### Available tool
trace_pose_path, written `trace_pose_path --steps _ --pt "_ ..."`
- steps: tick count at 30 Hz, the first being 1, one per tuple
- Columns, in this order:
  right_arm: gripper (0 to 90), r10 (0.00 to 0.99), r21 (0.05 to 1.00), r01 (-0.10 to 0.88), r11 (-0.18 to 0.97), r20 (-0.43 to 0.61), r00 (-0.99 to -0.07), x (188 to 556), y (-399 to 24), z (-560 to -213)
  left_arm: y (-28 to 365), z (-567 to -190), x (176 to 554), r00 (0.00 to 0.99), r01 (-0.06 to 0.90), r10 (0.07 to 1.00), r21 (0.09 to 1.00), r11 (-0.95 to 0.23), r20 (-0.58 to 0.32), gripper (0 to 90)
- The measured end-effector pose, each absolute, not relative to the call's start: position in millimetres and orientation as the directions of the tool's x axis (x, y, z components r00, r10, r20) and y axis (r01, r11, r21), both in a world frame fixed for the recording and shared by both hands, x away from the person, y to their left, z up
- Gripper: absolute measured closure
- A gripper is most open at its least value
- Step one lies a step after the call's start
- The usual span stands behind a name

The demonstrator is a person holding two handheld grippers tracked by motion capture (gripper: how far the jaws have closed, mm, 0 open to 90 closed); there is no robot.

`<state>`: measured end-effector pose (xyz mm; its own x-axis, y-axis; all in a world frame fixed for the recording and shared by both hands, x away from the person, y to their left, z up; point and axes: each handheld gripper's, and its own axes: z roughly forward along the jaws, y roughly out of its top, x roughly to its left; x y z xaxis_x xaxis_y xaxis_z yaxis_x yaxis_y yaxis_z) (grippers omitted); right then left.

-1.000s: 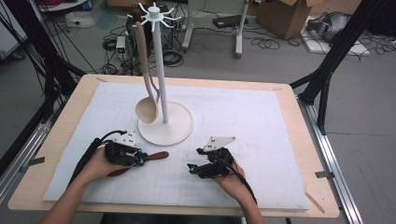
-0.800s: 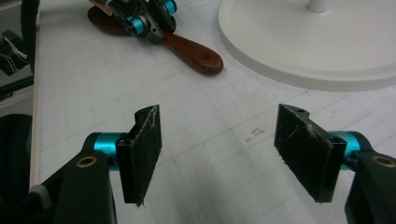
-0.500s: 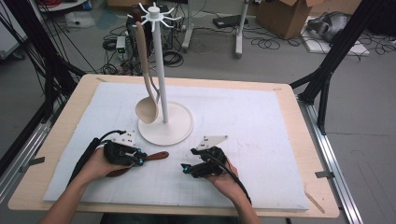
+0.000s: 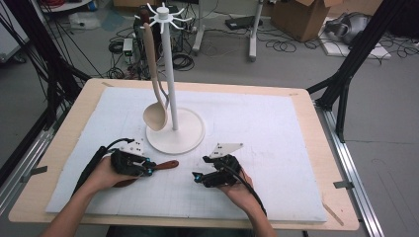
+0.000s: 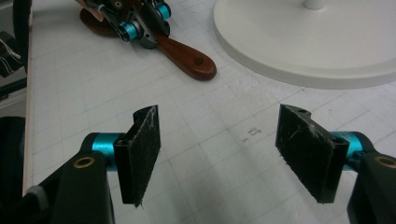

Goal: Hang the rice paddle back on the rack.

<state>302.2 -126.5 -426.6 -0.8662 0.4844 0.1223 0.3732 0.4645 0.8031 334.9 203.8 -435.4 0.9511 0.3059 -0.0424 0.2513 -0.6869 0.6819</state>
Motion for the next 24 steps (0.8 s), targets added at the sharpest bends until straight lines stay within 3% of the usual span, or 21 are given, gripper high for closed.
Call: trace_pose_path --steps 24 --pt "30.3 0.481 0.796 0.42 0.436 0.188 -0.856 310 -88 -431 209 -422 327 0.954 0.229 0.297 0.73 -0.644 -0.038 77.9"
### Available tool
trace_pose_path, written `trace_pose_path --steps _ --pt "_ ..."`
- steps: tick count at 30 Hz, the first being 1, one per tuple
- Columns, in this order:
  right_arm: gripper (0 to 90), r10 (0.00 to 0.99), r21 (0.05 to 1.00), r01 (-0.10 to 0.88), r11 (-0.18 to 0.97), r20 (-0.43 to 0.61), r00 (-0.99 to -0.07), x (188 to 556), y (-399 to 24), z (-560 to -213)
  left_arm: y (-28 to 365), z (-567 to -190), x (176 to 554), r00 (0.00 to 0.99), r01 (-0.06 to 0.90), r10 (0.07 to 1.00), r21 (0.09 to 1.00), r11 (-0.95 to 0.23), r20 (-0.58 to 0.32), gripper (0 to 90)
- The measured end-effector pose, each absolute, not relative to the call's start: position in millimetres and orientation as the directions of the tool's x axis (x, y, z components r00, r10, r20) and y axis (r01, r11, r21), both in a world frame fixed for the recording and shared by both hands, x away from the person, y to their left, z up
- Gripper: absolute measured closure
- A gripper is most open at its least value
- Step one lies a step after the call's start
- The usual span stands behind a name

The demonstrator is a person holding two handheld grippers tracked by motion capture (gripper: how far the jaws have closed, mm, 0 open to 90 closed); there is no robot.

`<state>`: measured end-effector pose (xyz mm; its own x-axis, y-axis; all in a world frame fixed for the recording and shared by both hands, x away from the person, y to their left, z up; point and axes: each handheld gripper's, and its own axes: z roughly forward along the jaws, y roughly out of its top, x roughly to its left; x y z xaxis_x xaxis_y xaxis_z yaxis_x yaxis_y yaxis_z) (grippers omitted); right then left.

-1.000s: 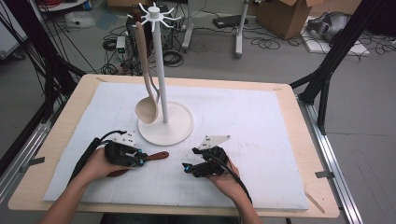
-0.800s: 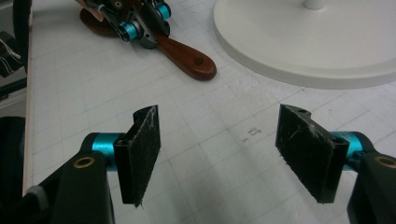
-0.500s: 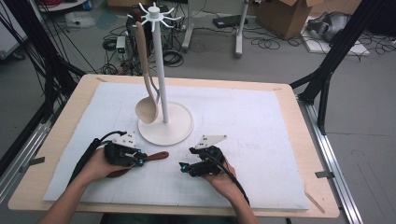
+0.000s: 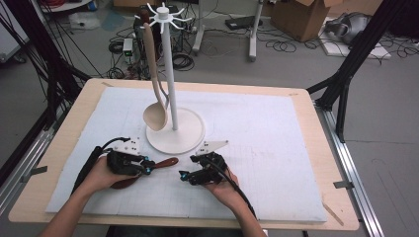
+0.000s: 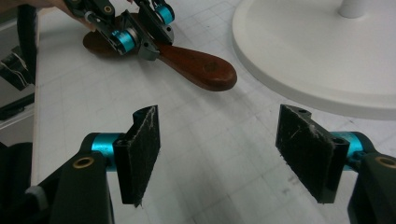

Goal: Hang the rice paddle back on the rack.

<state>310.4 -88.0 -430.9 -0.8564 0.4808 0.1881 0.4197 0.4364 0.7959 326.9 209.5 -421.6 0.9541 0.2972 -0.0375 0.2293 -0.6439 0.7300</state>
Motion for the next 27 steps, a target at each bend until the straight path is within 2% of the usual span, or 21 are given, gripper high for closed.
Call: trace_pose_path --steps 10,15,20,27 --pt "39.3 0.459 0.788 0.469 0.398 0.272 -0.846 319 -72 -432 203 -417 323 0.961 0.212 0.274 0.765 -0.608 -0.049 78.2" --pt "50.6 0.432 0.772 0.51 0.38 0.339 -0.836 323 -66 -436 201 -415 321 0.964 0.2 0.261 0.771 -0.604 -0.046 78.1" --pt "57.3 0.426 0.772 0.526 0.357 0.367 -0.827 324 -67 -432 203 -414 320 0.967 0.192 0.252 0.774 -0.604 -0.042 77.8" --pt "61.0 0.389 0.772 0.514 0.375 0.372 -0.843 325 -63 -427 205 -421 322 0.96 0.245 0.264 0.738 -0.629 -0.093 72.3"
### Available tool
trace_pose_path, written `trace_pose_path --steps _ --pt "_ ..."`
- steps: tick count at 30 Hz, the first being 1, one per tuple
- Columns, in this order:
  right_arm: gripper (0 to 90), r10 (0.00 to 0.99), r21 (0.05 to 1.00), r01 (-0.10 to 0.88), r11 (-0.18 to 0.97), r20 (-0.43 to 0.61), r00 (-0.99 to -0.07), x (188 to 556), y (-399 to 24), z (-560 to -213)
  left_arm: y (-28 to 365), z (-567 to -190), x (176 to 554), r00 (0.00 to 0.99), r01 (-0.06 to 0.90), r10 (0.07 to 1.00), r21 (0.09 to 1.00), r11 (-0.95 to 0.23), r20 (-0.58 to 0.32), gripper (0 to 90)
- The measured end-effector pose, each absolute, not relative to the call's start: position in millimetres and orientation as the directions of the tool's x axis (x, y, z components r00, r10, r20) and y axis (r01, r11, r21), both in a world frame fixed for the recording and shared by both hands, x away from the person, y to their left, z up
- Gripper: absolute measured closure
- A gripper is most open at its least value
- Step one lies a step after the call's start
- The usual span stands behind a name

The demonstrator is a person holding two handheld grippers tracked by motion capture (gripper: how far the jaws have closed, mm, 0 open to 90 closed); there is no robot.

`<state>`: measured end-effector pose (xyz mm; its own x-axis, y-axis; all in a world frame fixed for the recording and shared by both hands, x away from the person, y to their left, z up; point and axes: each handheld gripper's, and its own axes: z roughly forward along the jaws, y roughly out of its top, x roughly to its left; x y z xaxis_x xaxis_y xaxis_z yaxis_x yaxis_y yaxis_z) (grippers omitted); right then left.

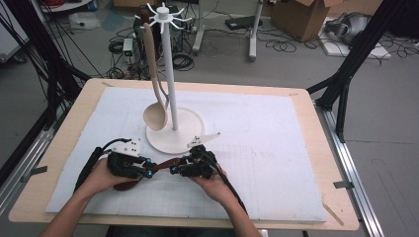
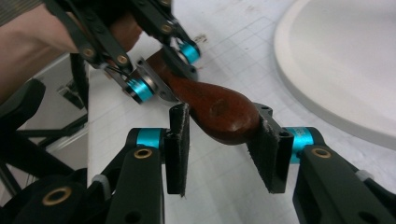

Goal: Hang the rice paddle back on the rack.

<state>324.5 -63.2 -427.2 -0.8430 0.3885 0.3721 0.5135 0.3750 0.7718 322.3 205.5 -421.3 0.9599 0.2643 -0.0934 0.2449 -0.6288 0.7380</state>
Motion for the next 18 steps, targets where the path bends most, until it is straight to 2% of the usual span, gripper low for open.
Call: trace_pose_path --steps 2,5,9,14,18 --pt "62.3 0.377 0.775 0.507 0.378 0.372 -0.849 324 -61 -426 207 -423 323 0.959 0.253 0.266 0.728 -0.637 -0.101 70.2" --pt "62.6 0.371 0.783 0.502 0.368 0.371 -0.851 324 -58 -422 207 -420 322 0.963 0.23 0.26 0.735 -0.639 -0.075 74.0" --pt "61.9 0.37 0.802 0.501 0.325 0.379 -0.848 325 -59 -414 205 -414 321 0.962 0.223 0.266 0.75 -0.622 -0.065 75.0" --pt "55.9 0.368 0.809 0.502 0.306 0.386 -0.846 324 -56 -407 199 -406 320 0.96 0.209 0.276 0.774 -0.598 -0.047 75.3" --pt "59.3 0.362 0.817 0.503 0.283 0.395 -0.845 325 -54 -402 192 -404 321 0.959 0.207 0.28 0.78 -0.591 -0.042 75.4"
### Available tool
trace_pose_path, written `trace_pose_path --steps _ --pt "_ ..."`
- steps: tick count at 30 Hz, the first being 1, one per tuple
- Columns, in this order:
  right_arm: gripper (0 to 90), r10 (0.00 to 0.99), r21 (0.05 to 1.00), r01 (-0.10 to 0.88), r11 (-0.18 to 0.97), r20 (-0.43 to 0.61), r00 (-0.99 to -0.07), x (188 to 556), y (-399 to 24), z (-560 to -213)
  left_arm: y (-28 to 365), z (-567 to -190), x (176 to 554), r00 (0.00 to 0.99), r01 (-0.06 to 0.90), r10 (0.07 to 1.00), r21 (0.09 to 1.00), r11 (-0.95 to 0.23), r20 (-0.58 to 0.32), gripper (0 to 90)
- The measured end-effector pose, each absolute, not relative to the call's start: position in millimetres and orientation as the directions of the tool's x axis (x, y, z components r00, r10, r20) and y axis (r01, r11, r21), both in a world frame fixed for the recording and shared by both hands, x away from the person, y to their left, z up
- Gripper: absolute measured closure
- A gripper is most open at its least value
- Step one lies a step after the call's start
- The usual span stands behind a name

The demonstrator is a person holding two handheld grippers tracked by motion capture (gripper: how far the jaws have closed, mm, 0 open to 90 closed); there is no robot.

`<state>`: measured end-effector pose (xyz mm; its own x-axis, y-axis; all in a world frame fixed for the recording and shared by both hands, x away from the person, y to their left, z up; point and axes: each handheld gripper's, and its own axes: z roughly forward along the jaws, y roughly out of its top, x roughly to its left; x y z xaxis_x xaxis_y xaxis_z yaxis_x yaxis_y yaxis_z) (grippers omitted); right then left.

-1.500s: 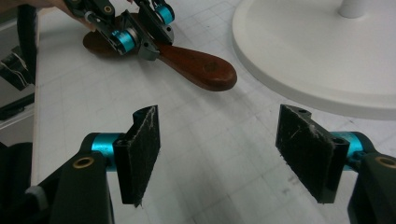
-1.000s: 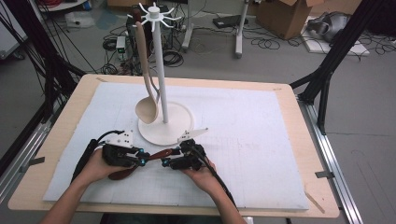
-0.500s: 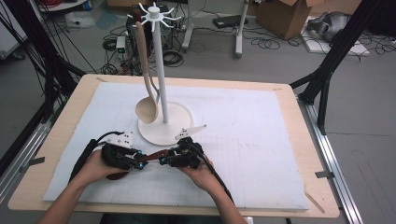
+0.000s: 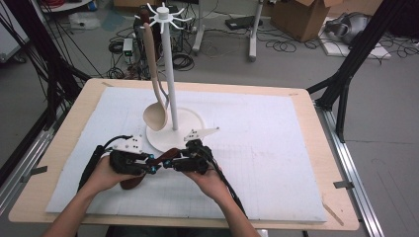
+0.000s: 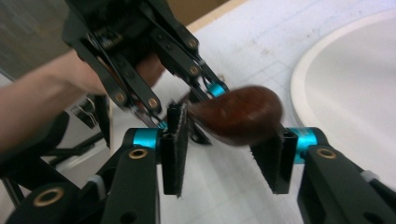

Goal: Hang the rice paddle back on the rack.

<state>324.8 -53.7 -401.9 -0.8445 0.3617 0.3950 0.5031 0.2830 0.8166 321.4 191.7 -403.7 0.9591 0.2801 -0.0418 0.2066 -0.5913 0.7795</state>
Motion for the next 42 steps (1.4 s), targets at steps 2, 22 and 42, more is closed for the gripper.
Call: trace_pose_path --steps 2,22,42 --pt "60.8 0.371 0.812 0.513 0.277 0.402 -0.837 326 -55 -400 190 -403 322 0.959 0.204 0.28 0.782 -0.589 -0.039 75.4" --pt "75.4 0.271 0.845 0.464 0.265 0.396 -0.877 327 -50 -376 209 -390 321 0.967 0.212 0.233 0.83 -0.516 -0.102 72.9" --pt "76.6 0.266 0.881 0.417 0.223 0.357 -0.896 324 -51 -364 197 -388 321 0.966 0.226 0.214 0.874 -0.43 -0.145 73.9"
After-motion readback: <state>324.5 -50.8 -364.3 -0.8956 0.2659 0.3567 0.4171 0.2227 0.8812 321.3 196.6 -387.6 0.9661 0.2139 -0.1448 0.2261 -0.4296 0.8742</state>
